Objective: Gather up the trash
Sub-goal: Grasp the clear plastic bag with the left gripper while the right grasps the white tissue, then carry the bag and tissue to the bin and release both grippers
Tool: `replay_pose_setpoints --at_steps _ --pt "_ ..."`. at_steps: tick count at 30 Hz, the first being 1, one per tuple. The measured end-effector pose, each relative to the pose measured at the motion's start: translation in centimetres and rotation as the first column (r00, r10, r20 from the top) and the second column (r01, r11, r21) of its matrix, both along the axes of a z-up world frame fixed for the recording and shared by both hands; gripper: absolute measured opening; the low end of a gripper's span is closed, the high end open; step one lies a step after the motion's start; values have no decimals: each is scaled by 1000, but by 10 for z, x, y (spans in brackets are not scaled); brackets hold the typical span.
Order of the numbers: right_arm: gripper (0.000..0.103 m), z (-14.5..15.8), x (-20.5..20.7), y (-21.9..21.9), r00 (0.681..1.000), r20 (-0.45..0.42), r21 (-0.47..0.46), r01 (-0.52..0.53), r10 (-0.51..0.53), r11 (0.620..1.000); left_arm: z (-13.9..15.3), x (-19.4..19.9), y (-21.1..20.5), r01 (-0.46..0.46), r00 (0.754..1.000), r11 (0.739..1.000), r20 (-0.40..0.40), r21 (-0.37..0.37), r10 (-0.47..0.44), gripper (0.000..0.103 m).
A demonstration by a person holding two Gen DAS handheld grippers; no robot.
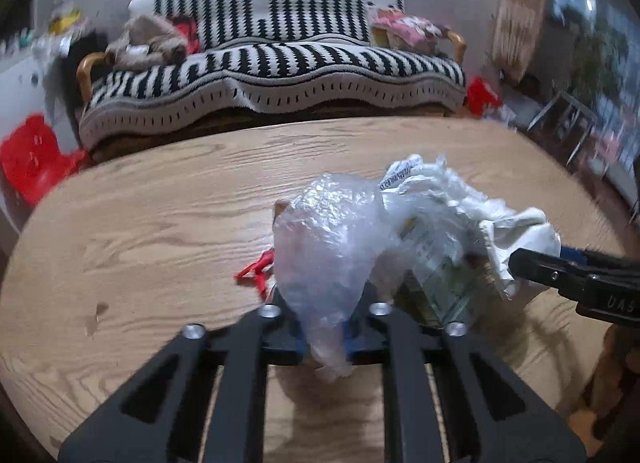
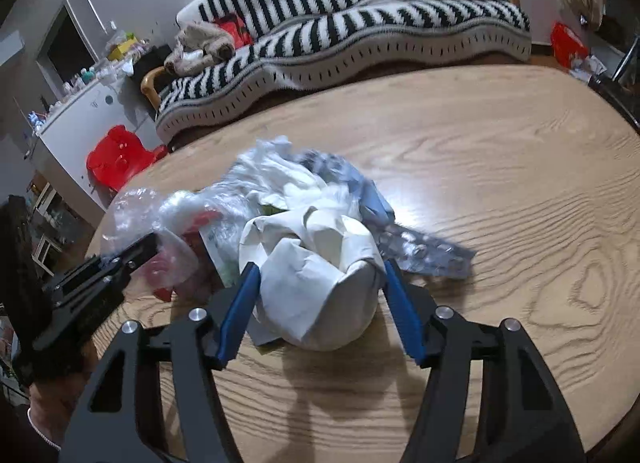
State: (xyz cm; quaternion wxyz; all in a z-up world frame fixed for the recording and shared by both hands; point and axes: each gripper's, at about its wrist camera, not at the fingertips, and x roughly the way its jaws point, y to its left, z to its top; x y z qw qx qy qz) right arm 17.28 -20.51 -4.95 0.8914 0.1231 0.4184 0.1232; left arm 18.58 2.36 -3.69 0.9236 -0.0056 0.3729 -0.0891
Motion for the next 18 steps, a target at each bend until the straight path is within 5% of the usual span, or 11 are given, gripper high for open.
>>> replay_pose_setpoints --at_steps 12,18 --pt "62 42 -51 -22 998 65 24 -13 11 1000 69 -53 33 -30 995 980 89 -197 48 7" --pt "62 45 -77 -28 998 60 -48 -31 34 998 69 -61 14 -14 997 984 74 -180 27 6"
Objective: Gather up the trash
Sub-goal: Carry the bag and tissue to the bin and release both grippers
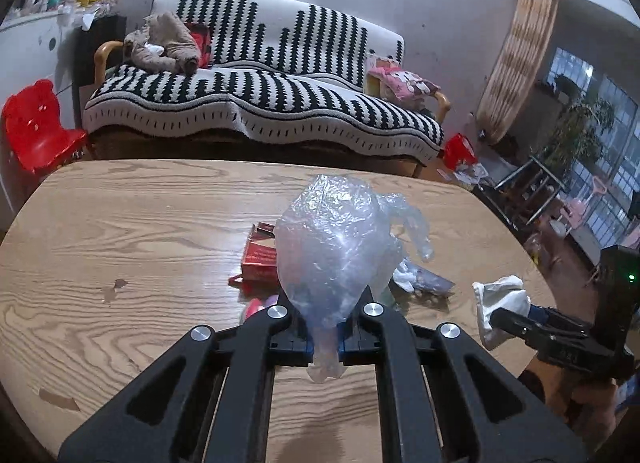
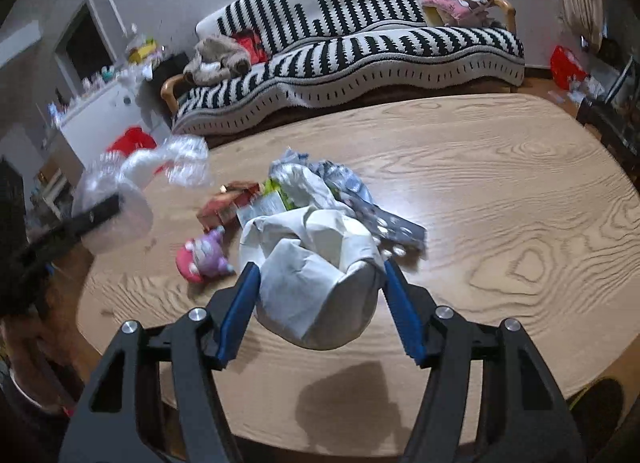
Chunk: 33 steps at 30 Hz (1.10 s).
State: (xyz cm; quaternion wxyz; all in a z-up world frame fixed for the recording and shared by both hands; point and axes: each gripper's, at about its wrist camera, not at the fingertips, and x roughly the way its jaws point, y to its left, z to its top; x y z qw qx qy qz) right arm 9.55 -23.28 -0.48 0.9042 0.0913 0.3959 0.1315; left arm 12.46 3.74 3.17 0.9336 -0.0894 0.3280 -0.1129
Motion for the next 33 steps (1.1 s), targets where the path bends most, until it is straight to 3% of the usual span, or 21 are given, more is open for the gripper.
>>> replay_pose_setpoints --at_steps 8,14,21,26,33 --pt "62 8 -33 -59 997 13 -43 73 -72 996 -8 -12 -77 130 992 989 -12 68 -129 6" --pt "62 8 -73 -154 973 19 -65 232 -231 971 -14 -30 -171 284 959 954 -15 98 -284 6" --pt "63 -10 -139 -272 909 -9 -78 414 -416 907 -39 -65 -303 492 871 867 -49 79 -489 6" --pt "63 -39 -188 -343 851 -65 -97 514 -521 852 -74 -99 -395 626 778 778 -108 54 -618 6" --pt "63 -105 -245 -422 762 -237 -143 586 -603 797 -132 -136 -488 737 666 674 -218 47 -714 6"
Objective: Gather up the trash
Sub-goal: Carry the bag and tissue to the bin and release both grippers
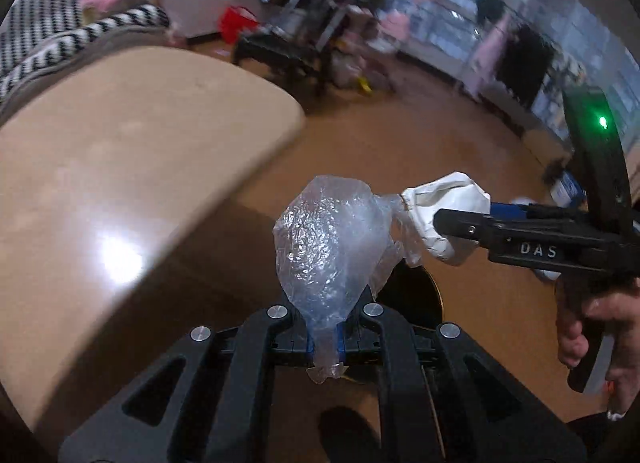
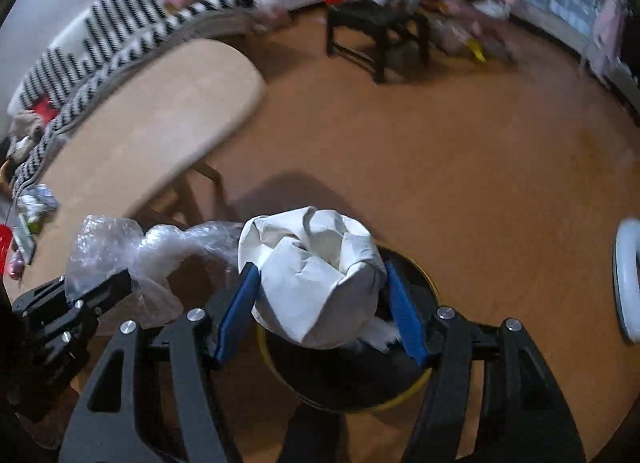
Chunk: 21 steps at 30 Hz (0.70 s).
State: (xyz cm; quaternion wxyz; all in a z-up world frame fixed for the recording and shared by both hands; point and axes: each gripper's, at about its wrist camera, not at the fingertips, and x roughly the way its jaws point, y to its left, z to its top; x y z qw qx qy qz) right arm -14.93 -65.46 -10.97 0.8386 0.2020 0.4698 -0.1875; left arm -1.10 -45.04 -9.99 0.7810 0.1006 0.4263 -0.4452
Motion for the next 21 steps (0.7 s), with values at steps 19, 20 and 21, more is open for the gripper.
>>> replay_pose_setpoints --at_steps 19,20,21 --pt "68 -42 -2 -26 992 -118 62 53 -45 997 -75 -14 -71 125 987 987 -111 98 -114 10" --pt "68 -43 -2 -26 991 -125 63 52 -44 997 -77 -15 -73 130 987 985 -110 115 -118 16" --pt "69 -45 -1 -26 991 -129 67 51 -42 996 -78 -14 -75 134 987 983 -108 122 -121 34"
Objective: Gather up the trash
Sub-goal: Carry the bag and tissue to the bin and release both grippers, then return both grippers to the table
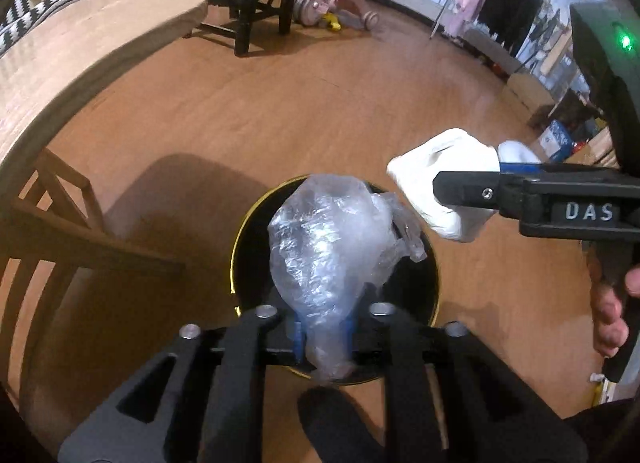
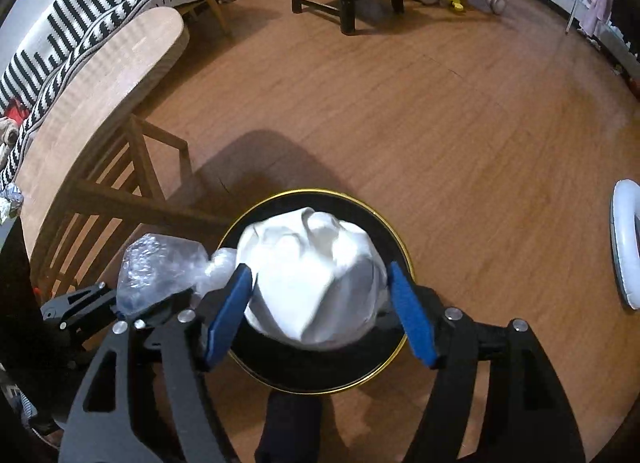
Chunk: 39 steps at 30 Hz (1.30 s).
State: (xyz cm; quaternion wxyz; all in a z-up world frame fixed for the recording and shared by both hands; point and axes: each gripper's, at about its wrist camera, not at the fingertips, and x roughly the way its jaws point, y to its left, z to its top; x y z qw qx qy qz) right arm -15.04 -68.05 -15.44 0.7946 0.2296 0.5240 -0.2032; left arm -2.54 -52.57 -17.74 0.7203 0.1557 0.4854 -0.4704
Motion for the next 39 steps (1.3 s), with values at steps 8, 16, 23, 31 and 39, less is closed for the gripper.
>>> replay_pose_setpoints --at_steps 8,16,23,31,39 --pt "73 5 -1 0 1000 14 -8 22 -22 1000 3 0 -3 -9 1000 999 18 -38 10 75" --pt "75 22 4 9 998 55 -27 23 -22 999 16 2 15 -41 999 998 32 -54 43 86" --pt "79 77 28 52 980 193 -91 -23 40 996 72 17 77 -105 989 987 86 -123 116 91" --pt "79 140 89 161 905 351 -142 -203 241 969 141 60 228 -304 915 934 214 -189 342 93" --pt "80 166 175 314 792 411 -161 -424 452 891 157 101 411 -559 759 816 304 -151 576 93"
